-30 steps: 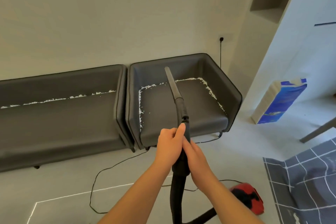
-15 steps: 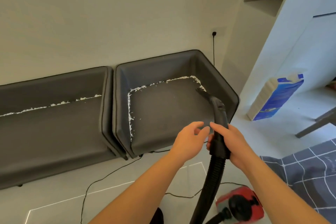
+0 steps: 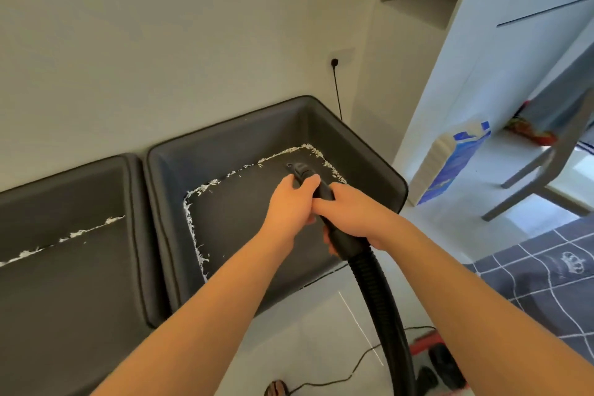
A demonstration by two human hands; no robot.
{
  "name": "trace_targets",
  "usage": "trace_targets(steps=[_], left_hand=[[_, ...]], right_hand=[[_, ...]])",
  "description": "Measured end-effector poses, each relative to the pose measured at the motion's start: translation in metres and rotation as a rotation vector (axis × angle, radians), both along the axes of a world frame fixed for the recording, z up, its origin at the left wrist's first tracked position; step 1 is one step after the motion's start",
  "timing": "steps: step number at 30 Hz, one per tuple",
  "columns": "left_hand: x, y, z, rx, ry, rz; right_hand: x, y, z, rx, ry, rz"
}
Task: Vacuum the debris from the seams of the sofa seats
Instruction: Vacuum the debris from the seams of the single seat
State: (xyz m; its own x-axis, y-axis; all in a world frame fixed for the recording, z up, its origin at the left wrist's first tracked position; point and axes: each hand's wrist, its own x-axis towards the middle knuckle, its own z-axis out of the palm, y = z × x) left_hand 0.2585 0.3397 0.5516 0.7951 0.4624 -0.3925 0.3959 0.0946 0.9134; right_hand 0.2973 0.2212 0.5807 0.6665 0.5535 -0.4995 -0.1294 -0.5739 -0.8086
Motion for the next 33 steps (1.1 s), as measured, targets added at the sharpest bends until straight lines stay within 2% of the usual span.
trace_targets(steps=[3,8,11,17,27,33], left_hand=[[0.0,0.014,-0.013,-0.006,0.024,-0.015],[-0.029,0.017,-0.08,-0.049,0.181,-0.101],[-0.032,0.023,-0.111,-0.081,0.212,-0.058],[0.017,0.038,-0.131,-0.093,0.238,0.03],[0.141,0.032,-0.163,-0.144,0.373,0.126],[0.205,0.007,-0.172,-0.113,0.427,0.074]], right_hand=[[-0.009,0.016,-0.018,-0.067,0.02,-0.026],[-0.044,0.025,-0.078,-0.137,0.073,-0.069],[-0.042,0.035,-0.107,-0.19,0.065,-0.037],[0.014,0.051,-0.139,-0.241,-0.013,0.067],[0.15,0.049,-0.198,-0.223,0.058,0.148],[0.211,0.026,-0.208,-0.295,0.03,0.154]])
